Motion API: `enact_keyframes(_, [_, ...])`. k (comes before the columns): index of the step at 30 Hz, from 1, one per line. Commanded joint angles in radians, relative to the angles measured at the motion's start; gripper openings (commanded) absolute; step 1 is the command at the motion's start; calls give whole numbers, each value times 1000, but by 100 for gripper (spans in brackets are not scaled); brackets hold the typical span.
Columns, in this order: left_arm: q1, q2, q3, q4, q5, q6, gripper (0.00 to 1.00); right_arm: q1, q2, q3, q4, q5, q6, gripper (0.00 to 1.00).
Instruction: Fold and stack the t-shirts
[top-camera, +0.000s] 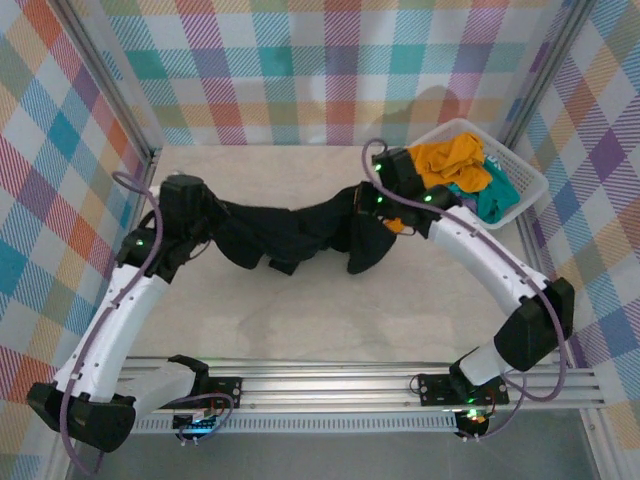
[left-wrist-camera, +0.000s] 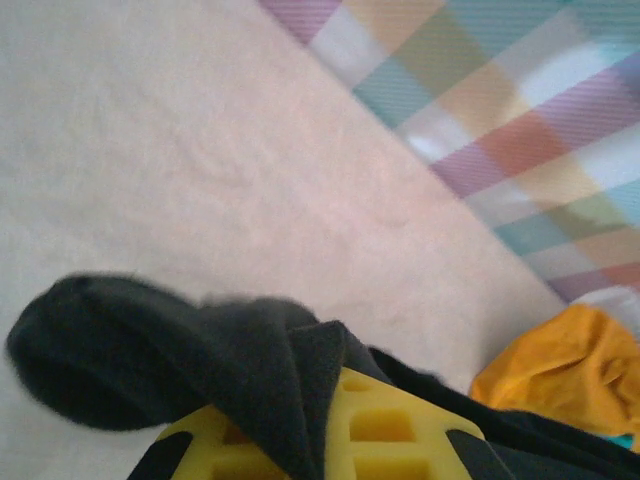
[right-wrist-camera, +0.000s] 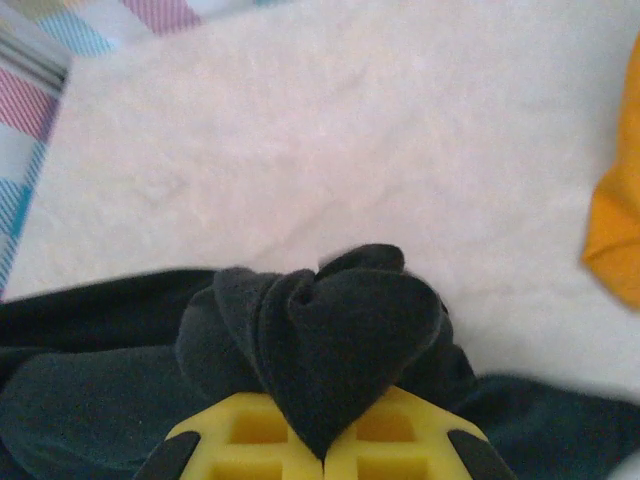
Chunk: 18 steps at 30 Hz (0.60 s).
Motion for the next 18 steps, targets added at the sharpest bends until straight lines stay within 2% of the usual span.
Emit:
enact_keyframes(1, [25,-6,112,-51,-53,71,0,-30,-58,107,-95,-18,-108,0])
enact_keyframes(4, [25,-41,158,-54,-84,86,0,-38,-117,136,-110,-34,-151,0])
enact_keyframes(13, [25,-212,111,2,-148,92,0,-61,-374,17,-70,-122,-211,0])
enact_keyframes(18, [25,-228,61,15,-213,73,0,-112,-354,27,-49,-125,-197,0])
